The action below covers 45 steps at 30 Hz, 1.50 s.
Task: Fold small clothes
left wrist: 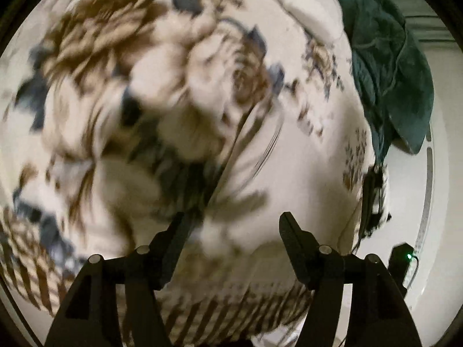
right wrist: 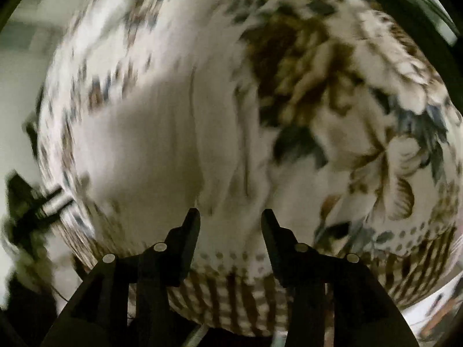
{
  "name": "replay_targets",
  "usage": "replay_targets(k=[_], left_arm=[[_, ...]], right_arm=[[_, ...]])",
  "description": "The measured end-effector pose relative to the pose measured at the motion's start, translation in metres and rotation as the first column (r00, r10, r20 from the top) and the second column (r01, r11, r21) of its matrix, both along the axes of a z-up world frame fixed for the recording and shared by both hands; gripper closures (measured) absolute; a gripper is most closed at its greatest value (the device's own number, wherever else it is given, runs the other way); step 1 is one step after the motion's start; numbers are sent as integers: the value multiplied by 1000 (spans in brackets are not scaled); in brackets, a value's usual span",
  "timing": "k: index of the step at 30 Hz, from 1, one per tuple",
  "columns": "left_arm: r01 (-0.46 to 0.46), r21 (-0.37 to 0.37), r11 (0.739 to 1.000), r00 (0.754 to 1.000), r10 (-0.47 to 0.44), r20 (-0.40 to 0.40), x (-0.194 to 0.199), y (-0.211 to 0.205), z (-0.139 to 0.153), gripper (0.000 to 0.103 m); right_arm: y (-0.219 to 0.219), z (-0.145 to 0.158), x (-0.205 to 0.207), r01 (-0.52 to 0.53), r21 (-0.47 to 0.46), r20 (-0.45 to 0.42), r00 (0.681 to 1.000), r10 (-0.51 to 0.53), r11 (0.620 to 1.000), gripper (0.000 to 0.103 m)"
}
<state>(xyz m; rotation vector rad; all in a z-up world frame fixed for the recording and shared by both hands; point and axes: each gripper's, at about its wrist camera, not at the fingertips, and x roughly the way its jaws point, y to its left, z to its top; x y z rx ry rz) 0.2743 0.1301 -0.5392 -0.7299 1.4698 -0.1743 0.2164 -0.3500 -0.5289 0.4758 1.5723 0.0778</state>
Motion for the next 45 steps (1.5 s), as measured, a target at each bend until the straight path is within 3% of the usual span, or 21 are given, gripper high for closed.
replay_targets(k=[3,7,8,9,10,11,13,17,21,23,25,27,28,32,33,34,36,37,40,44,45], left_arm=[[11,27,1000,999,-12,40,28,-15,-5,40],[67,67,996,996,-71,57,71,-37,-25,40],[83,73,994,994,-88,60,77,-39,-29,42],[96,78,992,992,-101,69,83,-43,-31,45],[106,78,991,989,-113,91,90,-47,-32,66],[120,86,989,987,-128,94,93,-49,-32,80],[125,108,986,986,-136,99,96,-50,-33,86],[94,102,990,993,-100,60,94,-42,-46,87],[67,26,997,997,-68,31,89,-36,-43,82],[68,25,997,997,-68,23,89,-34,-37,81],[73,42,996,997,-74,33,90,-33,-30,74],[77,58,995,996,-80,43,95,-36,-30,63],[76,66,995,996,-79,39,98,-38,-32,59],[85,66,994,996,-87,23,111,-47,-45,59],[89,74,993,995,-92,29,113,-49,-47,61],[88,96,991,995,-92,40,113,-51,-46,67],[93,128,987,994,-99,46,114,-52,-48,86],[88,129,988,994,-94,47,113,-50,-49,88],[79,116,990,996,-84,42,112,-44,-51,88],[76,68,995,997,-78,21,110,-40,-43,81],[72,62,995,997,-74,23,107,-38,-40,81]], right_arm=[[-25,4,17,151,110,50,986,-158,982,47],[-33,-19,47,252,200,39,964,-265,947,48],[-31,-28,55,266,217,26,960,-278,939,52],[-30,-35,61,278,229,20,957,-290,933,78],[-27,-39,66,280,237,12,957,-291,930,92],[-25,-43,71,278,230,16,957,-289,933,92],[-23,-41,75,285,194,55,952,-301,939,94],[-40,-52,76,358,140,32,930,-366,923,94],[-37,-67,79,342,149,-45,940,-340,928,92],[-39,-59,82,350,199,-55,936,-346,915,79],[-45,-47,83,371,239,-28,926,-376,897,57],[-50,-42,83,391,265,-8,915,-403,881,53],[-51,-45,87,404,275,-15,909,-417,872,53],[-51,-70,99,445,301,-93,894,-439,843,53],[-49,-81,102,471,322,-121,881,-458,821,66],[-48,-85,103,483,330,-124,874,-470,811,92],[-45,-85,107,472,284,-90,880,-466,835,92],[-46,-83,108,481,239,-65,875,-481,843,93],[-57,-90,107,518,226,-79,854,-514,825,94],[-49,-84,113,432,266,-82,901,-427,862,89],[-47,-79,113,414,276,-81,909,-408,867,84]])
